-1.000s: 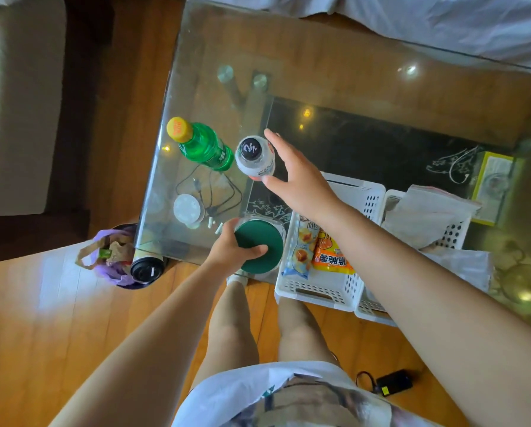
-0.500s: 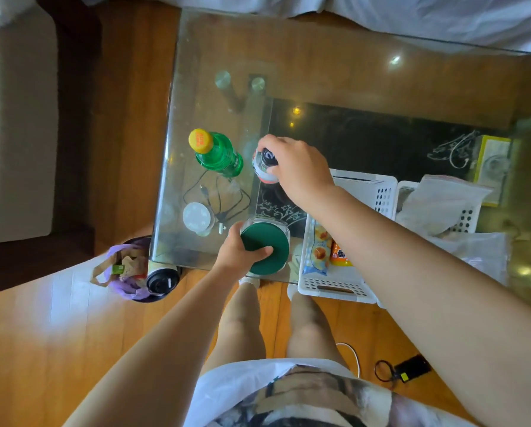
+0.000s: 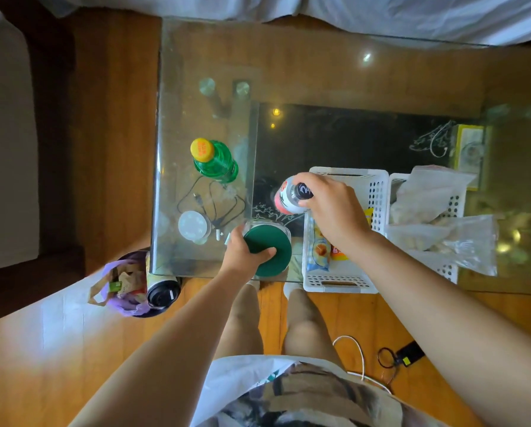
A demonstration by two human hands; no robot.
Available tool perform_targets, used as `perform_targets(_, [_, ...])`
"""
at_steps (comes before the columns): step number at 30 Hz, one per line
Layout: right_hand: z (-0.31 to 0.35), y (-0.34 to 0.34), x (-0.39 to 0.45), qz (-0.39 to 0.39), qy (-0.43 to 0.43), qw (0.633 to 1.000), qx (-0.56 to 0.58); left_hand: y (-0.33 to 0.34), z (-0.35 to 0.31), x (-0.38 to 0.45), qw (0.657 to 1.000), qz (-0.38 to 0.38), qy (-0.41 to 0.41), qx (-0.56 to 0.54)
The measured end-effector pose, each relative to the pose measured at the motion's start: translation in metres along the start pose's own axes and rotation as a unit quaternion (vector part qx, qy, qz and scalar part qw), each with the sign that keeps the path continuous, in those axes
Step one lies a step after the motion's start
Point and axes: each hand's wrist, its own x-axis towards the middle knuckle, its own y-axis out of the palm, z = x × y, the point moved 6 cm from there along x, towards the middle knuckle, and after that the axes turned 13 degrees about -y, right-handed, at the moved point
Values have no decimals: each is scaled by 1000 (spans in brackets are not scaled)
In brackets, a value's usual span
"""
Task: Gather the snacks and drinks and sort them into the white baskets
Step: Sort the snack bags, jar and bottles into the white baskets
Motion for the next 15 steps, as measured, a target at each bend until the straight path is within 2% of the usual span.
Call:
perform_targets(6, [0,6,-18,-28,7,1000,13,5,-2,2,1000,5,0,-13])
perform_targets(15, [-1,7,-15,-7,14,1000,21,19,-2,0,999,0,-27,-25])
